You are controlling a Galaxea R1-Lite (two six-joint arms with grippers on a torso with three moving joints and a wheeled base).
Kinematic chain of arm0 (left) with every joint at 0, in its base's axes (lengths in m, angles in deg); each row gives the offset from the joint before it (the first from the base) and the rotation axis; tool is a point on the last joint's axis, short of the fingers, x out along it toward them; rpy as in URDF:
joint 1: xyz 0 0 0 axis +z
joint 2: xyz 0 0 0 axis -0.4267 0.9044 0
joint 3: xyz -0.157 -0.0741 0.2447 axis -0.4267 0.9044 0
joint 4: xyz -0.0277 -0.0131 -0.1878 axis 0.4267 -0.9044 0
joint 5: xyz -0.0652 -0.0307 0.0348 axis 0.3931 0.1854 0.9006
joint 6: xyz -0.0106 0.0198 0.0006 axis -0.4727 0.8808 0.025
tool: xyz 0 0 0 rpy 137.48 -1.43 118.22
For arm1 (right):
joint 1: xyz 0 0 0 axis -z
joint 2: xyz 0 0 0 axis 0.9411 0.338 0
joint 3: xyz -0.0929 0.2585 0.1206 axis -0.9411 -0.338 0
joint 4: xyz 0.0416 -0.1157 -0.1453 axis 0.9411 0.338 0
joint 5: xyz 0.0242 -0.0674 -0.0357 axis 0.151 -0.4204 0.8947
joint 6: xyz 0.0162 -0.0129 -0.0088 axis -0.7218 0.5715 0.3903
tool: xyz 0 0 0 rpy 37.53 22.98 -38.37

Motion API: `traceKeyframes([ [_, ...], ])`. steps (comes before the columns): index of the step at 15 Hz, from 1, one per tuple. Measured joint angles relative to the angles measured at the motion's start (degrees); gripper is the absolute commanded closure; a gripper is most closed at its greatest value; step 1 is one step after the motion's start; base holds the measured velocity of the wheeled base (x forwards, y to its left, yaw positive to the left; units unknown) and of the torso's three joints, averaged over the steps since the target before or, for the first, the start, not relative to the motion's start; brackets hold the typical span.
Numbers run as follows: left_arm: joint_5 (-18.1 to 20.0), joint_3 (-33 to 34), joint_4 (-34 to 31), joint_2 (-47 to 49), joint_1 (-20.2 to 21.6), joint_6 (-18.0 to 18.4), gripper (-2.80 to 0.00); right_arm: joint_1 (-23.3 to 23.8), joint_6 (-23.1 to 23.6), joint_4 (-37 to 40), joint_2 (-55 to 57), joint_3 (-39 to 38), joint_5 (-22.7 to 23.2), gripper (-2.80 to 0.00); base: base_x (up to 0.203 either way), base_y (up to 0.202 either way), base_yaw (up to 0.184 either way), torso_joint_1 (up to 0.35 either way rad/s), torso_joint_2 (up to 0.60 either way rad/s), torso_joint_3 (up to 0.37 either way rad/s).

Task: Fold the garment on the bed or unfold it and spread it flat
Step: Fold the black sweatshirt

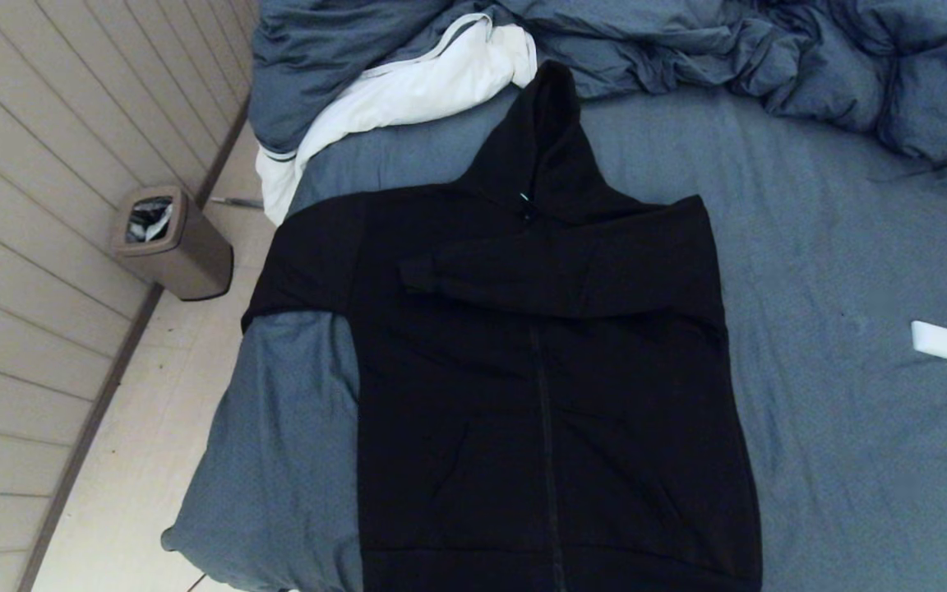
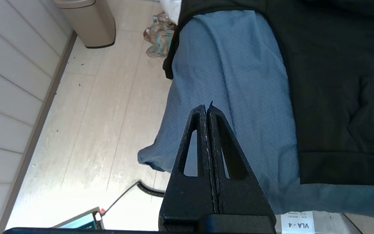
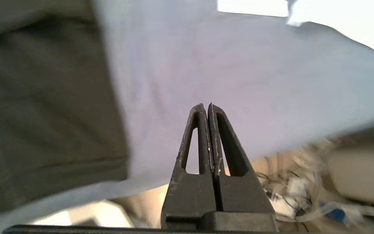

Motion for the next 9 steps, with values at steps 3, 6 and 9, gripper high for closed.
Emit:
traceKeyframes([
  [3, 0.0, 0.0, 0.0, 0.0, 0.0, 0.0, 0.0, 0.2, -0.8, 0.2, -1.3, -1.3, -2.3, 0.0, 0.0, 0.0, 0.0, 0.0, 0.0, 0.0],
  [6, 0.0, 0.0, 0.0, 0.0, 0.0, 0.0, 0.0, 0.0, 0.5, -4.7, -2.3, -10.1, 1.6, 0.0, 0.0, 0.0, 0.0, 0.0, 0.0, 0.0],
  [9, 0.1, 0.0, -0.1, 0.0, 0.0, 0.0, 0.0, -0.6, 6.8, -19.2, -3.8, -22.0, 8.9, 0.0, 0.0, 0.0, 0.0, 0.0, 0.0, 0.0],
])
